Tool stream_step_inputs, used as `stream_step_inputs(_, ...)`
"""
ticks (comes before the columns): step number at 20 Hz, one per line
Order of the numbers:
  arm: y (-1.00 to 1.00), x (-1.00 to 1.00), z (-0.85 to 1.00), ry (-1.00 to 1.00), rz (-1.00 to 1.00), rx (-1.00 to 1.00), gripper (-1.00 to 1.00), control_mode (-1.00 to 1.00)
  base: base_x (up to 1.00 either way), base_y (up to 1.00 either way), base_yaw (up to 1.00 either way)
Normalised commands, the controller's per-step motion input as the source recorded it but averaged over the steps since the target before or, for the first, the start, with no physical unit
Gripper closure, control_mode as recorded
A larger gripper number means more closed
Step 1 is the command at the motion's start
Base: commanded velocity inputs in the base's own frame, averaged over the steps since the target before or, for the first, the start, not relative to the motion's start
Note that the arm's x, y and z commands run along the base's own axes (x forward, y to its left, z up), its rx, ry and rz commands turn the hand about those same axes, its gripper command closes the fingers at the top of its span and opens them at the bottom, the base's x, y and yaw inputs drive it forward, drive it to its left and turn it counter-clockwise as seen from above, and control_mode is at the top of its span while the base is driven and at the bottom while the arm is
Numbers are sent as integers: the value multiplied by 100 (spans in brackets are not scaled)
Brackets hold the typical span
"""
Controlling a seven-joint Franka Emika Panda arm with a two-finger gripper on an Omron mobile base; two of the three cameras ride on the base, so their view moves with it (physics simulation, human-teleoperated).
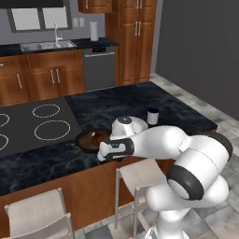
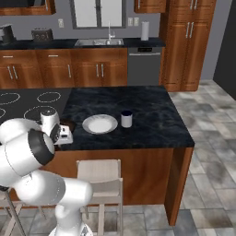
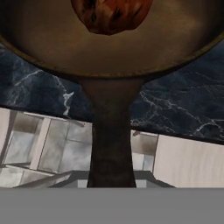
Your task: Pick up the pan with the steak in it and place it on the dining table. Then place the steak on the plate.
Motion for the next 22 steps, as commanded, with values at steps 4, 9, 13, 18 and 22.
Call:
stream_step_inputs(4,0,0,-6,0,0,-1,100,-100,0,0,0)
stream_step_inputs(9,0,13,-22,0,0,-3,100,-100,0,0,0)
stream_step_inputs(13,3,35,-20,-1,-1,-1,100,-100,0,0,0)
stream_step_inputs(18,2,47,-16,0,-3,0,100,-100,0,0,0)
stream_step_inputs(22,0,21,-6,0,-2,0,100,-100,0,0,0)
